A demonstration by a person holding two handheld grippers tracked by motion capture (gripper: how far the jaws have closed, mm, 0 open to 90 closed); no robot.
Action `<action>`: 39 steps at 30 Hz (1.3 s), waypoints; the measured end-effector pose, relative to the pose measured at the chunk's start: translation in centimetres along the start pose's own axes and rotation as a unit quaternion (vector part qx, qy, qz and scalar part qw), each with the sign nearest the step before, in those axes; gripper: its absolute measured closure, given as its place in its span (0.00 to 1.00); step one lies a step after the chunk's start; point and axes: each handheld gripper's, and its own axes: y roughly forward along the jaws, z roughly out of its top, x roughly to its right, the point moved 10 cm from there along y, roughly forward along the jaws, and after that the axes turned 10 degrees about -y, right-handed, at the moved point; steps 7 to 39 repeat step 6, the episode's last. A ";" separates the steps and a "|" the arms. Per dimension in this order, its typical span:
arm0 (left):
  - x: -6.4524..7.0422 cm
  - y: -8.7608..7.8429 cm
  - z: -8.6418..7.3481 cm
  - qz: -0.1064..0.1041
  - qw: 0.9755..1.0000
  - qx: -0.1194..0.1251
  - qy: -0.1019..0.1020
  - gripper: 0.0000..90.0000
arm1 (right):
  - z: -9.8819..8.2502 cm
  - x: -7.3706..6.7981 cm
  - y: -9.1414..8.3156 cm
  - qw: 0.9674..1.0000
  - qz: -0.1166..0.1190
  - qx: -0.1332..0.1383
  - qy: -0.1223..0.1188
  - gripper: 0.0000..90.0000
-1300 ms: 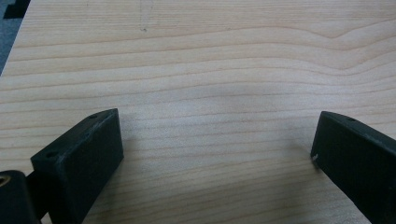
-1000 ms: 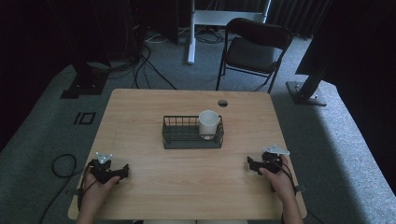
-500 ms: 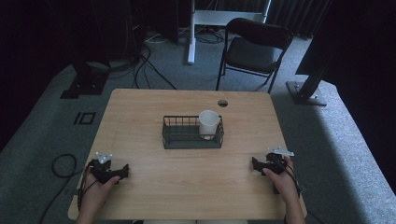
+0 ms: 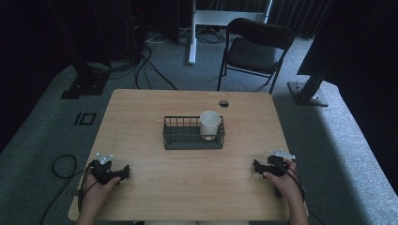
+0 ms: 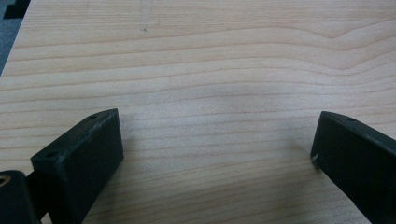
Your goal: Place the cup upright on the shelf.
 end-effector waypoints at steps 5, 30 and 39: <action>0.0 0.0 0.0 0.000 1.000 0.000 0.000 0.03 | 0.0 0.0 0.0 1.000 0.000 0.000 0.000 0.13; 0.0 0.0 0.0 0.000 1.000 0.000 0.000 0.03 | 0.0 0.0 0.0 1.000 0.000 0.000 0.000 0.13; 0.0 0.0 0.0 0.000 1.000 0.000 0.000 0.03 | 0.0 0.0 0.0 1.000 0.000 0.000 0.000 0.13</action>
